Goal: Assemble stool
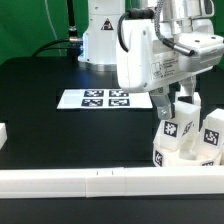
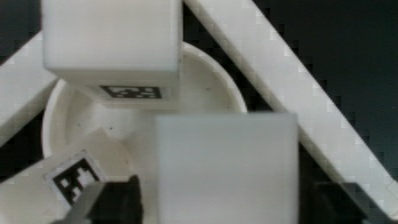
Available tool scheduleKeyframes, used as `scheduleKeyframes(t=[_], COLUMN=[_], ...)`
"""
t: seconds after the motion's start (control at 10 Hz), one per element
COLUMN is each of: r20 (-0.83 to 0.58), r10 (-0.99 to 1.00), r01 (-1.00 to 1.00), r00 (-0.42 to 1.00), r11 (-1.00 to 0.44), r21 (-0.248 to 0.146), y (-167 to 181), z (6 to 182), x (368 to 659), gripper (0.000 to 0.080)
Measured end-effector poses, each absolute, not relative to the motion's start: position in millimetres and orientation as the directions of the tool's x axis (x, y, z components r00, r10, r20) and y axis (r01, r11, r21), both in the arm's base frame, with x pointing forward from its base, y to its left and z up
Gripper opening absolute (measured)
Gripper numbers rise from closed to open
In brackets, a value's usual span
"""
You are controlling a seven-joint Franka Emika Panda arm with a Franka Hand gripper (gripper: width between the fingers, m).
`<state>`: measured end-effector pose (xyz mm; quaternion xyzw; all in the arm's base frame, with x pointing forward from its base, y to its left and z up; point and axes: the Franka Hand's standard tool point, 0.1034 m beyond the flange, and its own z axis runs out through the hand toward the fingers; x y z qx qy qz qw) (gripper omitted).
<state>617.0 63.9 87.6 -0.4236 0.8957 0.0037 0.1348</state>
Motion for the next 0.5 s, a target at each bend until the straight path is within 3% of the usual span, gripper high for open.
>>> scheduleKeyframes(t=[0.1, 0.3, 0.5], r20=[-0.242, -0.242, -0.226], r10=[-0.796, -0.841, -0.910], r01=[-0.796, -0.843, -0.906], r00=[-0.556, -0.484, -0.348], r11=[0.593, 0.522, 0.388], r21=[-0.122, -0.127, -0.166], y=[63, 69, 71], z=[91.7, 103.9, 108.4], x=[618, 619, 621], gripper=[0.0623, 0.0644, 0.0648])
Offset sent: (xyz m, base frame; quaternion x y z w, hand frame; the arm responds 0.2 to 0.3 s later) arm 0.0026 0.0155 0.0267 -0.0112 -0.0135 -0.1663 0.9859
